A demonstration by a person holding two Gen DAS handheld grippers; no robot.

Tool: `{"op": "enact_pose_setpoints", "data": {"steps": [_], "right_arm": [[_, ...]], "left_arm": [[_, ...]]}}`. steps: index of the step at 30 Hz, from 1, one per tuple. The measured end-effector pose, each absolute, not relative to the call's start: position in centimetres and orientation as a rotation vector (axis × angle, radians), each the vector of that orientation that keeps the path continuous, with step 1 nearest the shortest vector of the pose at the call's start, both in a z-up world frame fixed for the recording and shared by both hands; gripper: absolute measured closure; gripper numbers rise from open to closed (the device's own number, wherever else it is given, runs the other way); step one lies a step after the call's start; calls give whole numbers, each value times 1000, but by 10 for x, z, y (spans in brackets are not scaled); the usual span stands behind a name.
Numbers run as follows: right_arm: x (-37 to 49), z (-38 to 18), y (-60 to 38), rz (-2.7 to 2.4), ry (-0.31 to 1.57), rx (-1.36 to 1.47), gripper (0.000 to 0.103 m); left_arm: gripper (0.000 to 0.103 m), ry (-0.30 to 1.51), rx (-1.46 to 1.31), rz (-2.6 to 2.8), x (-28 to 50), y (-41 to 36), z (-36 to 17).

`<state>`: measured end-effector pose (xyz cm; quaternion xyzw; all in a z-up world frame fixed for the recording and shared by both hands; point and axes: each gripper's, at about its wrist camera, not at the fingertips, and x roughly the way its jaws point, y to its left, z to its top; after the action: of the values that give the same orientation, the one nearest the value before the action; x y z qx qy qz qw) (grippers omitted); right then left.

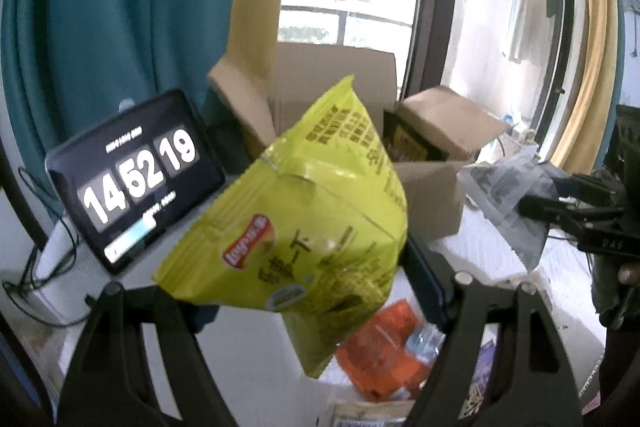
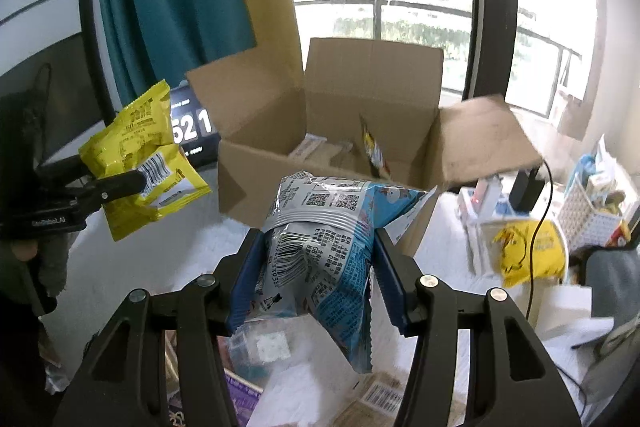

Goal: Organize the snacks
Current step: 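Lower the yellow chip bag and blue-white bag into the box and release both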

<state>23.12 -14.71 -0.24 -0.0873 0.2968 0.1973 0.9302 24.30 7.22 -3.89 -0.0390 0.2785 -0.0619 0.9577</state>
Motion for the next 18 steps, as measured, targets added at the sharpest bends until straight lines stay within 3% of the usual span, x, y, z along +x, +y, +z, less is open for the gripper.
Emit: {"op": "enact_pose_setpoints", "data": {"steps": [18], "right_arm": [[287,40,-146,363,509,-182,46]], "left_arm": [[24,442,2,-154,312,50,13]]}}
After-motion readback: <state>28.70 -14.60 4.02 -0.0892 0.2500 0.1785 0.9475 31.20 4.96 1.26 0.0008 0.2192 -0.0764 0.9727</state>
